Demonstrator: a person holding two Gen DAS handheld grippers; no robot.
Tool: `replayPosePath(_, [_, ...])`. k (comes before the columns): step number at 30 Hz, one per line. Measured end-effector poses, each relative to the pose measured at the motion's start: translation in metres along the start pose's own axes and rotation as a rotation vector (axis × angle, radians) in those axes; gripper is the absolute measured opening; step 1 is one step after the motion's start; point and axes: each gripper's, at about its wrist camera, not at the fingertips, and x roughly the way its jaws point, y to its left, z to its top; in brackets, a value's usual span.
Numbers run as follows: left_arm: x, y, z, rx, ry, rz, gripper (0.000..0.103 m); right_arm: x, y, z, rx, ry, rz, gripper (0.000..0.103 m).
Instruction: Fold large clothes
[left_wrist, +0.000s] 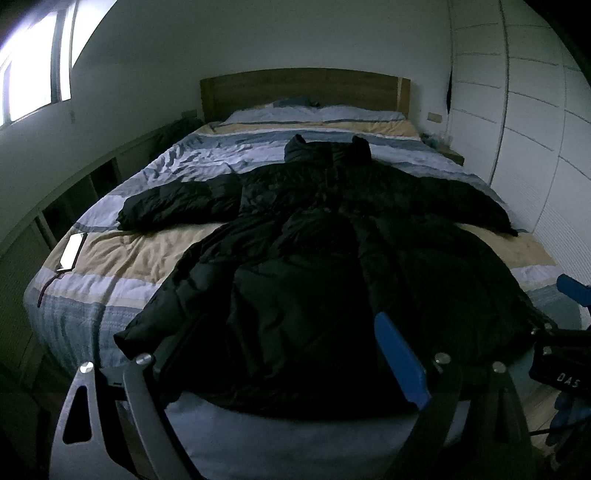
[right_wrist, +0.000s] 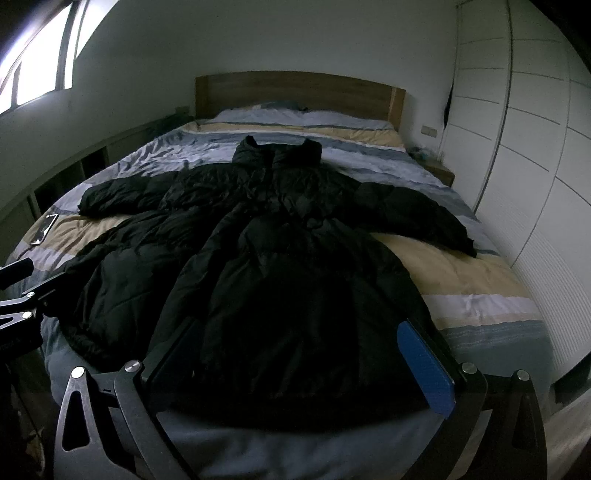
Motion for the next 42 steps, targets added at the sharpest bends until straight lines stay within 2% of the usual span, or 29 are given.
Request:
replayPosePath(8, [0.008, 0.0, 0.002, 0.006, 0.015, -0.026, 0.091, 0.003, 0.002, 0.002, -0.005, 0.006, -0.003, 0.103])
replayPosePath(16, [0.017, -0.003, 0.008, 0.011, 0.042, -0.02, 0.091, 0.012, -0.001, 0.007, -0.007, 0.013, -0.002, 0.103])
replayPosePath(33, [0.028, -0.012, 0.04, 0.062, 0.04, 0.029, 0.091, 0.028, -0.017, 0.032, 0.005, -0.003, -0.016, 0.103])
replayPosePath(42, [0.046, -0.018, 0.053, 0.09, 0.085, 0.001, 0.091, 0.036, -0.027, 0.044, 0.015, -0.001, -0.024, 0.103])
